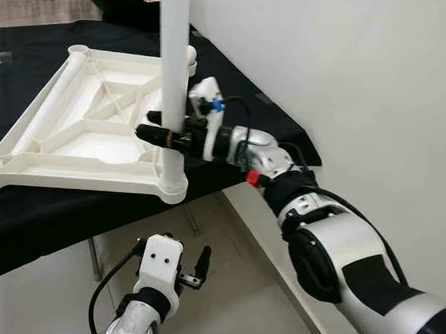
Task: Building children table
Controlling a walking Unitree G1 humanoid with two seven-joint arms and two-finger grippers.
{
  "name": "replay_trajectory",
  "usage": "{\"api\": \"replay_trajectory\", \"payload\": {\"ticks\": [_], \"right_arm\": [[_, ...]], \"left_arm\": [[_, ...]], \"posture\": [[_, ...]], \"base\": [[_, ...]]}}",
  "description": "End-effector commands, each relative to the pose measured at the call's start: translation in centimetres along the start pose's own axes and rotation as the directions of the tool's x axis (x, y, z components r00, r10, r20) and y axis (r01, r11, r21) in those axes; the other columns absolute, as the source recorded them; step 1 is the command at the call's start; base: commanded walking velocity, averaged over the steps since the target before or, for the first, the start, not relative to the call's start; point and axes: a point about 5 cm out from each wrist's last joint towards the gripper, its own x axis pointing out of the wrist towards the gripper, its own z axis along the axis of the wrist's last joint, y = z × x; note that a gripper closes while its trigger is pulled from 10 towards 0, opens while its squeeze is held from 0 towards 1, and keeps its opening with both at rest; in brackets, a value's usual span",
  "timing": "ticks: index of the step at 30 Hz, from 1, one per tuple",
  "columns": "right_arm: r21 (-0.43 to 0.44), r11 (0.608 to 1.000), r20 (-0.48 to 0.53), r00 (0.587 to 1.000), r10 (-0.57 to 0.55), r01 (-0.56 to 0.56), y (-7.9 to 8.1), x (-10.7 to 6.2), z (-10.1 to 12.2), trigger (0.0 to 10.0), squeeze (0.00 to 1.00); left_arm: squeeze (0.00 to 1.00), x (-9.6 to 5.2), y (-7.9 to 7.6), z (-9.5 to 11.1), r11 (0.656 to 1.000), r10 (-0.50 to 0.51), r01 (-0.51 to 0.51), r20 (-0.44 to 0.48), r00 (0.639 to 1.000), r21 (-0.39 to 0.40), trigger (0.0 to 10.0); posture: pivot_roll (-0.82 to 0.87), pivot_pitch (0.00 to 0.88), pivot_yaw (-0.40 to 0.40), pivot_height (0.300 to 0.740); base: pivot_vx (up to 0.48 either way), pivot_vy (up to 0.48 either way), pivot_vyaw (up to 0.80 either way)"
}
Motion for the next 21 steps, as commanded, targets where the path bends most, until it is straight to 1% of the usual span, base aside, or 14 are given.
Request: {"api": "replay_trajectory", "payload": {"ticks": [1,4,6,8,9,10,11,12,13,14,15,17,19,21], "right_arm": [[0.015,0.995,-0.021,0.995,-0.094,0.094,0.1,0.6,-0.6,0.0,0.00],[0.006,0.991,-0.023,0.990,-0.136,0.136,-0.1,0.7,-0.6,0.0,0.00],[-0.005,0.935,-0.054,0.933,-0.355,0.355,-1.2,0.3,-1.0,0.0,0.00],[-0.005,0.935,-0.054,0.933,-0.355,0.355,-1.2,0.3,-1.0,0.0,0.00],[-0.034,0.866,-0.078,0.863,-0.499,0.498,-2.1,-0.3,-1.3,0.0,0.00],[-0.036,0.736,-0.110,0.729,-0.675,0.676,-3.3,-1.6,-1.8,0.0,0.00],[-0.036,0.736,-0.110,0.729,-0.675,0.676,-3.3,-1.6,-1.8,0.0,0.00],[-0.025,0.576,-0.131,0.568,-0.812,0.817,-4.4,-3.1,-2.3,0.0,0.00],[-0.009,0.446,-0.149,0.440,-0.886,0.895,-5.0,-4.2,-2.7,0.0,0.00],[0.023,0.337,-0.166,0.336,-0.927,0.941,-5.3,-5.0,-3.0,0.0,0.00],[0.039,0.263,-0.165,0.266,-0.950,0.964,-5.3,-5.5,-3.1,0.0,0.00],[0.070,0.198,-0.156,0.207,-0.966,0.978,-5.3,-5.7,-3.1,0.0,0.00],[0.080,0.183,-0.154,0.193,-0.969,0.980,-5.2,-5.6,-3.0,0.0,0.00],[0.091,0.187,-0.143,0.199,-0.969,0.978,-5.1,-5.3,-2.8,0.0,0.00]], "left_arm": [[0.00,-0.1,-0.5,-0.3,1.000,-0.008,0.008,-0.012,1.000,-0.012,10.0],[0.00,-0.1,-0.5,-0.3,1.000,-0.008,0.008,-0.011,1.000,-0.013,10.0],[0.00,-0.2,-0.5,-0.3,1.000,-0.008,0.008,-0.012,1.000,-0.017,10.0],[0.00,-0.2,-0.5,-0.3,1.000,-0.008,0.008,-0.012,1.000,-0.017,10.0],[0.00,-0.2,-0.5,-0.3,1.000,-0.008,0.008,-0.014,1.000,-0.018,10.0],[0.00,-0.1,-0.5,-0.4,1.000,-0.010,0.010,-0.017,1.000,-0.019,10.0],[0.00,-0.1,-0.5,-0.4,1.000,-0.010,0.010,-0.017,1.000,-0.019,10.0],[0.00,-0.1,-0.5,-0.4,1.000,-0.012,0.012,-0.016,1.000,-0.020,10.0],[0.00,-0.1,-0.5,-0.4,1.000,-0.014,0.014,-0.016,1.000,-0.019,10.0],[0.00,-0.1,-0.5,-0.4,1.000,-0.014,0.014,-0.016,1.000,-0.018,10.0],[0.00,-0.1,-0.5,-0.3,1.000,-0.014,0.014,-0.015,1.000,-0.016,10.0],[0.00,-0.1,-0.5,-0.4,1.000,-0.013,0.013,-0.018,1.000,-0.012,10.0],[0.00,-0.1,-0.4,-0.4,1.000,-0.012,0.011,-0.020,1.000,-0.010,10.0],[0.00,-0.1,-0.4,-0.4,1.000,-0.012,0.011,-0.021,1.000,-0.009,10.0]], "posture": [[0.13,0.108,-0.185,0.740],[0.13,0.108,-0.185,0.740],[0.13,0.108,-0.183,0.740],[0.13,0.108,-0.183,0.740],[0.13,0.106,-0.183,0.740],[0.12,0.104,-0.180,0.740],[0.12,0.104,-0.180,0.740],[0.12,0.101,-0.178,0.740],[0.12,0.101,-0.180,0.740],[0.12,0.100,-0.180,0.740],[0.13,0.100,-0.179,0.740],[0.13,0.100,-0.179,0.740],[0.13,0.100,-0.179,0.740],[0.13,0.101,-0.178,0.740]], "base": [[0.000,0.000,0.00],[0.000,0.000,0.00],[0.000,0.000,0.00],[0.000,0.000,0.00],[0.000,0.000,0.00],[0.000,0.000,0.00],[0.000,0.000,0.00],[0.000,0.000,0.00],[0.000,0.000,0.00],[0.000,0.000,0.00],[0.000,0.000,0.00],[0.000,0.000,0.00],[0.000,0.000,0.00],[0.000,0.000,0.00]]}}
